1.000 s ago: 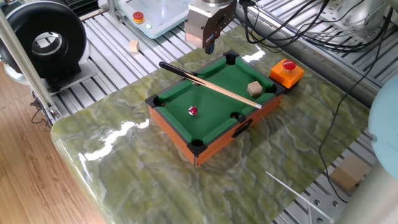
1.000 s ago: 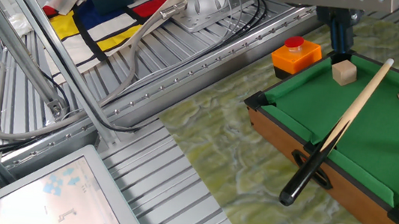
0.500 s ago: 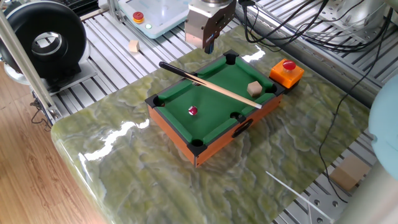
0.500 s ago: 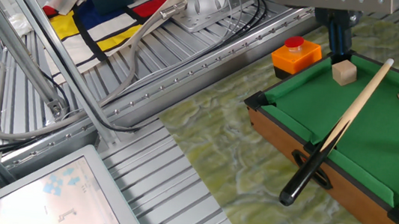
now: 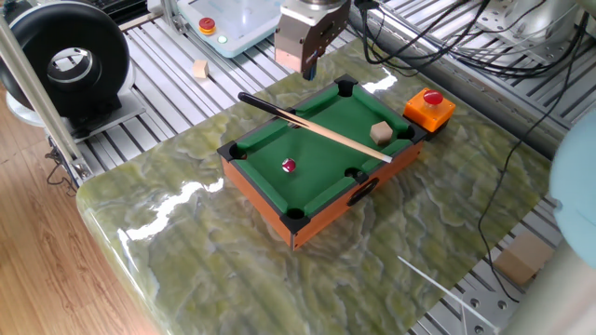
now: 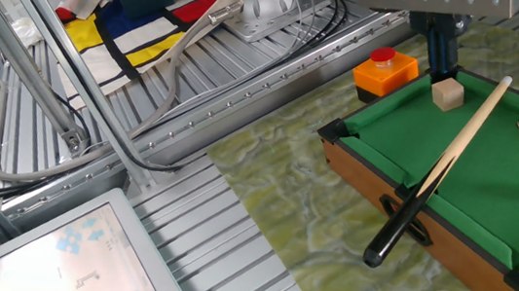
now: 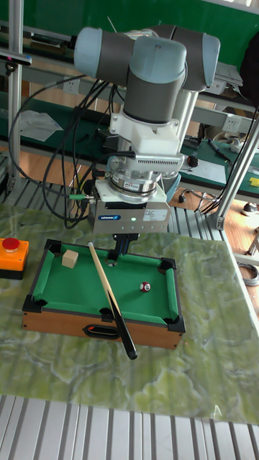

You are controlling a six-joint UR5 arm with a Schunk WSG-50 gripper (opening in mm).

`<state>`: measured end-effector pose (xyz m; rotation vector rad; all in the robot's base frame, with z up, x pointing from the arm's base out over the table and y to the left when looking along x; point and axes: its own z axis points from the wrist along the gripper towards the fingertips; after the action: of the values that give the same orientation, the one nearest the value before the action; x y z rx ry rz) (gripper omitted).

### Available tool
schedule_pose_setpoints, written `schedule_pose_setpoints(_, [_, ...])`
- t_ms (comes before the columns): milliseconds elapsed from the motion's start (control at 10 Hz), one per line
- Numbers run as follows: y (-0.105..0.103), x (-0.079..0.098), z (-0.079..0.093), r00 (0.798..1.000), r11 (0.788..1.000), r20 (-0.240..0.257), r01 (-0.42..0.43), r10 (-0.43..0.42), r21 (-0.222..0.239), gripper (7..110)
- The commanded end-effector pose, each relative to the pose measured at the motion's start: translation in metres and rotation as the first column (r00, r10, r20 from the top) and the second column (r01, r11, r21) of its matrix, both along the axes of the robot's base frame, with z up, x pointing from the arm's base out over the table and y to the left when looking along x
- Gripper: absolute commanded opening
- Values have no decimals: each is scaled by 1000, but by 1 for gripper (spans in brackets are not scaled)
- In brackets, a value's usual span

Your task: Hit the pool ball

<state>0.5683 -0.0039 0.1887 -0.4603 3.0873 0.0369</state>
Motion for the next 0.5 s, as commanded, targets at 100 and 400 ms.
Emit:
schedule_pose_setpoints(100, [19,62,-32,999,999,-5,-31,31,-5,7])
schedule_pose_setpoints(400, [0,68,-84,998,997,-26,-62,61,-55,7])
